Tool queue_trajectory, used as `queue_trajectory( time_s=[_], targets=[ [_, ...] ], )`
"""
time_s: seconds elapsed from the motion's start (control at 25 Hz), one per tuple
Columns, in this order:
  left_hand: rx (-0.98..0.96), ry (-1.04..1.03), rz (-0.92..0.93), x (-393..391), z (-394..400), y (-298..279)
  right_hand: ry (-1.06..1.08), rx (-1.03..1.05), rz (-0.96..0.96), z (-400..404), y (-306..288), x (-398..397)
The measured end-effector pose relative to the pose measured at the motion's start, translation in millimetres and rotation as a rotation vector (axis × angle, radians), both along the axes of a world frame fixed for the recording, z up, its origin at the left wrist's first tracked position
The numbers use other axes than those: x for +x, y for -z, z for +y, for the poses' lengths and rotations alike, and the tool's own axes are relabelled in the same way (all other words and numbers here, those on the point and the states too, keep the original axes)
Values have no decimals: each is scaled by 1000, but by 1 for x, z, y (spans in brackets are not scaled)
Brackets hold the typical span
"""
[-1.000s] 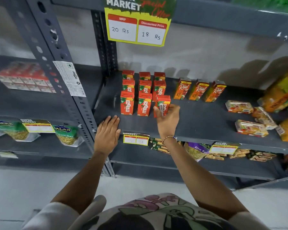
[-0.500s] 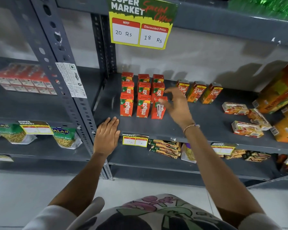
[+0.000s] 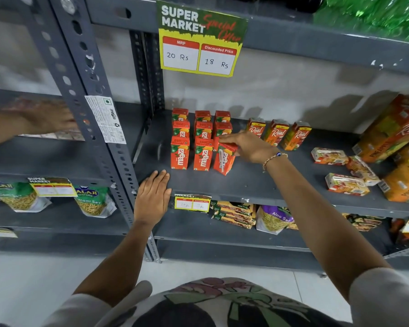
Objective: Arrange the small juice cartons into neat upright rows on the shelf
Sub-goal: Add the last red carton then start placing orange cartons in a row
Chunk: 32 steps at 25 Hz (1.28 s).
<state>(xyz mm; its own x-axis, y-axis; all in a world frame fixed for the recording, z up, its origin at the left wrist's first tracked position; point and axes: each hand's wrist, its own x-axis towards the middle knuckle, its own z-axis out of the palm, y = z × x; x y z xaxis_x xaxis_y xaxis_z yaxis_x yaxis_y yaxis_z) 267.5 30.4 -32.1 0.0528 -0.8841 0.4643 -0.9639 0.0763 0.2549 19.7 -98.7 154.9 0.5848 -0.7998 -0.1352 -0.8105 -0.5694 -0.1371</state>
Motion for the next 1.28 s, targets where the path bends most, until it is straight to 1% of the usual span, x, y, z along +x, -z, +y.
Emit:
queue_trajectory(
  time_s=[0.08,0.16,0.24,0.44,0.6,0.72,0.84,1.08,1.16,1.28],
  targets=[
    [11,-2,-5,0,-1,-1,67,36,-15,0,-1,3],
    [15,-1,-3,0,-1,0,150,20,-1,1,-1,7],
    [15,-5,-13,0,-1,1,248,-1,-32,3,0,12],
    [21,-7,-14,0,-2,1,574,22,-237,4,0,26],
    [13,-5,-1,-1,-1,0,702,47,-388,8,7,33],
    [5,-5,12,-1,0,1,755,46,-449,9,12,35],
    [2,-3,24,0,-1,2,772,20,-461,7,16,36],
    [-31,-13,25,-2,-2,4,752,-30,-485,7,21,29],
    [-53,-42,53,-5,-4,4,750,-40,-505,7,23,14],
    [-88,-120,156,-23,-3,2,760,-45,-495,11,33,-19]
  ],
)
